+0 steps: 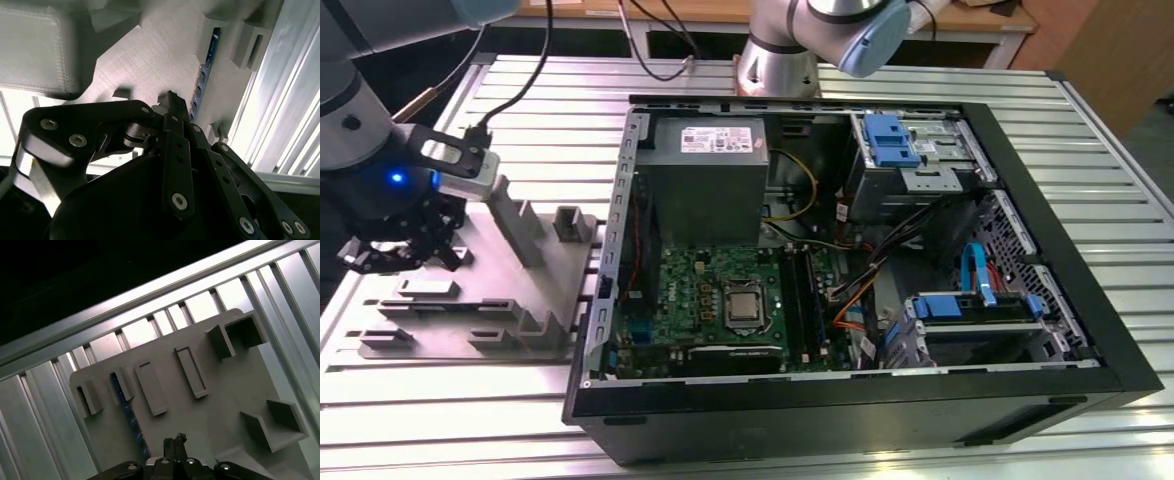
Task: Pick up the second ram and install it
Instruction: 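Pick up the second ram and move it above second insertion slot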
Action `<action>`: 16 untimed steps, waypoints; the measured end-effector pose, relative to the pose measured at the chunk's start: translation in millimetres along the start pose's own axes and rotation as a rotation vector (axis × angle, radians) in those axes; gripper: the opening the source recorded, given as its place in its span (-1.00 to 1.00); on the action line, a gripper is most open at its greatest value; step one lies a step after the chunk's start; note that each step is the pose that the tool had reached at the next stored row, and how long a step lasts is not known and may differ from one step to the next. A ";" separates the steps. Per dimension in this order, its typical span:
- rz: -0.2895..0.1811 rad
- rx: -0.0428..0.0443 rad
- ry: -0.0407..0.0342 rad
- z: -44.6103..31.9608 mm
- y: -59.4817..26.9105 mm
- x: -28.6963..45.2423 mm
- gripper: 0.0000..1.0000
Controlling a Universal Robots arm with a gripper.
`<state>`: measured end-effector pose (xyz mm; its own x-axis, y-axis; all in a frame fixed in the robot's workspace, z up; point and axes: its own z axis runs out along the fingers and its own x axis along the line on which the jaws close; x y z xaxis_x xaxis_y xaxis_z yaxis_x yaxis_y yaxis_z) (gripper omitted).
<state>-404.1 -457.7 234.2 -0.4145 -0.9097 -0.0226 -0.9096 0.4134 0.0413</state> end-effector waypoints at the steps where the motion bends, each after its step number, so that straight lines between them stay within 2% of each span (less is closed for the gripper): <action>1: -0.018 -0.0004 0.0007 0.9 0.0 0.0 -0.80; 6: -0.092 -0.0023 0.0040 3.2 -0.1 0.1 -0.80; 16: -0.151 -0.0036 0.0064 5.2 -0.1 4.2 -0.80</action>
<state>-405.9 -461.3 228.9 -0.2729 -0.9618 -0.0225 -0.9614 0.2718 0.0415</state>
